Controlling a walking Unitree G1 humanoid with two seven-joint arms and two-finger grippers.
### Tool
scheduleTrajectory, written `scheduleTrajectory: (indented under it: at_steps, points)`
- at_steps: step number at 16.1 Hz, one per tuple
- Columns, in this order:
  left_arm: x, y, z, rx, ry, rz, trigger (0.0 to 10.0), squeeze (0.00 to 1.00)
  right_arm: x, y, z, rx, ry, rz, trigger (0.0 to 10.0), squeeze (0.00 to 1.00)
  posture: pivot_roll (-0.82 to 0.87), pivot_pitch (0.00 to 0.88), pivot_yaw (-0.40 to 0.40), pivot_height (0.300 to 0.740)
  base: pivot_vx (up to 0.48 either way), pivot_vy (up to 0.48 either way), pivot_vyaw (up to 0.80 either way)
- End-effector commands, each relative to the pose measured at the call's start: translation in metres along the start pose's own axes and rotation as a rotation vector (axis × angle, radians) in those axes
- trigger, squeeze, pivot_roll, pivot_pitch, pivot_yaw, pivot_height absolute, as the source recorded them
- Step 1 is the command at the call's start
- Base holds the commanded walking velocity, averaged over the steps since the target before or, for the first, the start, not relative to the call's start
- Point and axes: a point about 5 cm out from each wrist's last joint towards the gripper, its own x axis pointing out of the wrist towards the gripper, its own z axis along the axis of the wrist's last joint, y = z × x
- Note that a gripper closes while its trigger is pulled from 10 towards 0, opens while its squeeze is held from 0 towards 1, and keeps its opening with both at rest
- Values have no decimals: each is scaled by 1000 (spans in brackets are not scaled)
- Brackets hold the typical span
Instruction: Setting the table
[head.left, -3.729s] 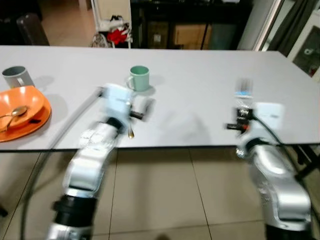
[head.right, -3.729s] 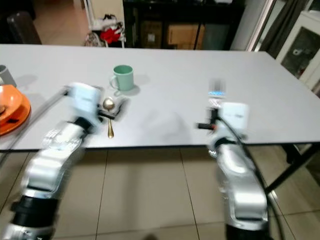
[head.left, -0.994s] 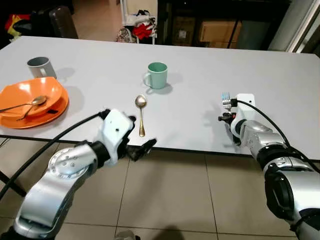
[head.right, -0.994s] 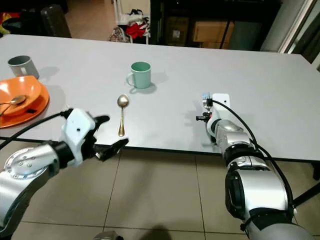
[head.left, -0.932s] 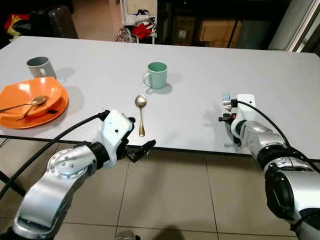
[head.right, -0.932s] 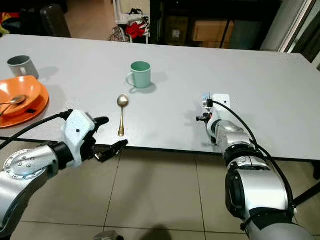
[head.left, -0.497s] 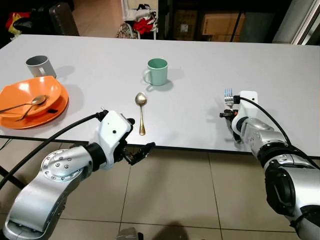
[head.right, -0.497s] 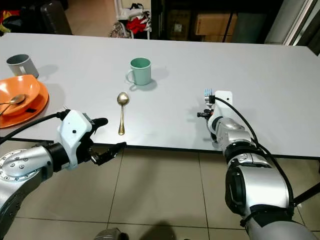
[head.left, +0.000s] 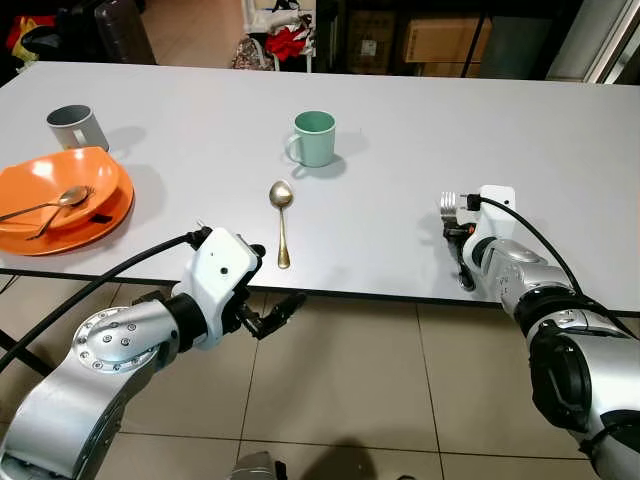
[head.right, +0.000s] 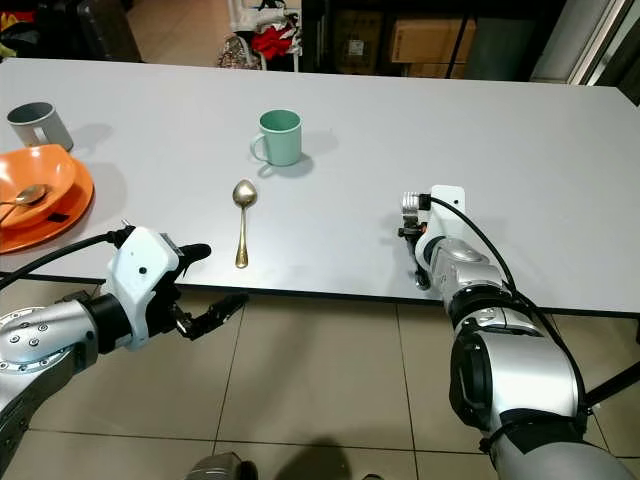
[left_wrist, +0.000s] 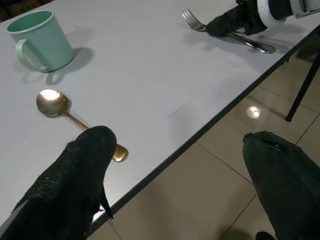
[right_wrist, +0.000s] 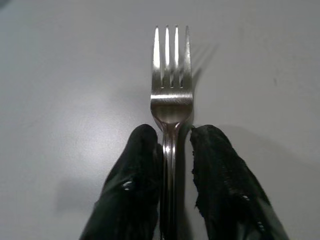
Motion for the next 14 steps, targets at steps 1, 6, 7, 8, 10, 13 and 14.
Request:
scheduleTrajectory:
  at_steps: [1, 6, 7, 8, 10, 13, 14]
  points:
    - [-3, 1, 1, 4, 6, 14, 10000, 0, 0, 0, -1, 5, 7, -2, 10000, 1000, 267, 90, 13, 740, 0, 0, 0]
    - [4, 9, 6, 13, -34, 83, 10000, 0, -2, -8, 13, -89, -51, -33, 10000, 1000, 245, 34, 4, 740, 0, 0, 0]
    - [7, 10, 7, 7, -49, 115, 10000, 0, -3, -12, 18, -111, -73, -41, 10000, 1000, 236, 18, 4, 740, 0, 0, 0]
    - [13, 16, 10, -7, -83, 184, 10000, 0, -6, -15, 36, -47, -166, -23, 10000, 1000, 217, 0, 4, 740, 0, 0, 0]
    - [20, 24, 13, -29, -111, 260, 10000, 0, -10, -18, 49, -40, -244, -4, 10000, 1000, 190, 0, 4, 740, 0, 0, 0]
    - [33, 38, 7, -36, -115, 436, 10000, 643, -28, -17, 47, -60, -384, 54, 10000, 1000, 133, 0, 0, 740, 0, 0, 0]
    - [37, 41, 6, -69, -130, 449, 10000, 1000, -42, -12, 37, -36, -408, 62, 10000, 1000, 119, 0, -6, 740, 0, 0, 0]
